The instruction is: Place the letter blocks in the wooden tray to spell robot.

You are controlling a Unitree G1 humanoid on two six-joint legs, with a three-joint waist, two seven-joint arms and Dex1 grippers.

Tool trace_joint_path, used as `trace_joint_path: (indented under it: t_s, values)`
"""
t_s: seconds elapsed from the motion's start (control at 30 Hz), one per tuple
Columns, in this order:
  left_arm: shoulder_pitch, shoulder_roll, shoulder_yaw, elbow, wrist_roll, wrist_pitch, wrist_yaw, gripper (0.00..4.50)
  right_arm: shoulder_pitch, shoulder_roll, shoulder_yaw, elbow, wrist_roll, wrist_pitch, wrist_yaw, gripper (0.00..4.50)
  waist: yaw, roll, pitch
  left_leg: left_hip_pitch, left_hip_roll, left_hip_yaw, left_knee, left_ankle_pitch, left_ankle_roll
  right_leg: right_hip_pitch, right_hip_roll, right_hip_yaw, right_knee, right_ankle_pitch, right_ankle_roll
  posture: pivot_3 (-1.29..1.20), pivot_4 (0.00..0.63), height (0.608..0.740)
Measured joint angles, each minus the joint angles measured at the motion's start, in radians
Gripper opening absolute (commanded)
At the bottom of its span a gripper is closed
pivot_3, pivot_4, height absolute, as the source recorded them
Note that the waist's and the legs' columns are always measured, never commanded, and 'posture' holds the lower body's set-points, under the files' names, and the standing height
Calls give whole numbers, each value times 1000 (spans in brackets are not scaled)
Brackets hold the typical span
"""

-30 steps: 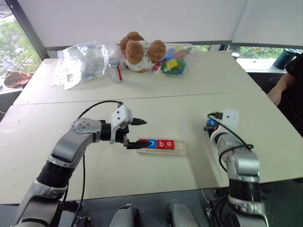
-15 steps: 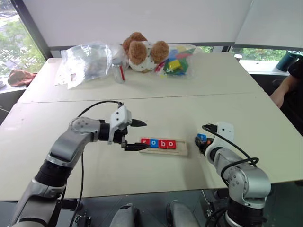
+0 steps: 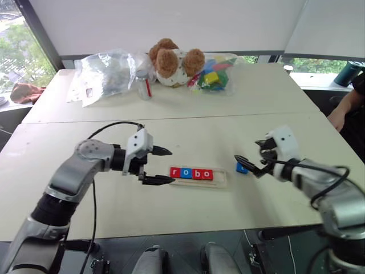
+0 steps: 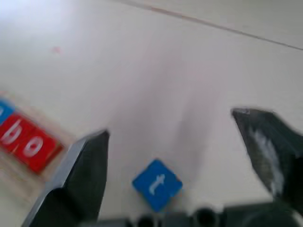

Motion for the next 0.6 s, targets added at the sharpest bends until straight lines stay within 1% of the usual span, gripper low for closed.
trace_joint_path:
  t_s: [0.03,0.1,0.23,0.4,0.5,0.6]
  values:
    - [-3,10,0,-2,0,1,-9,4500,1,-51,26,100,0,-107,114,4428,2,0,0,0,0,0,0,0,0,0,0,0,0,0,0,0,150,740]
    - [-8,21,2,-2,0,2,-19,4500,-25,-98,66,261,-16,-225,249,4428,2,0,0,0,0,1,2,0,0,1,-1,1,0,0,0,0,150,740]
    - [-18,24,7,-11,0,17,-23,4500,-164,-110,160,524,-55,-415,432,4428,-3,0,0,1,0,2,2,0,0,0,-3,2,1,0,0,0,150,740]
    - [-9,32,18,-39,0,39,-7,4500,-264,-75,211,752,-123,-597,496,4428,4,0,0,-1,0,1,1,0,0,-2,-4,2,1,0,0,0,150,740]
    - [7,37,29,-56,-1,55,7,4500,-275,-43,222,816,-139,-638,514,4428,5,0,0,-1,0,1,1,0,-1,-2,-5,2,1,0,0,0,150,740]
    - [24,39,31,-60,-1,63,18,4500,-275,-28,231,836,-143,-652,522,4428,4,0,0,-1,-1,1,2,0,-1,-2,-5,2,1,0,0,0,150,740]
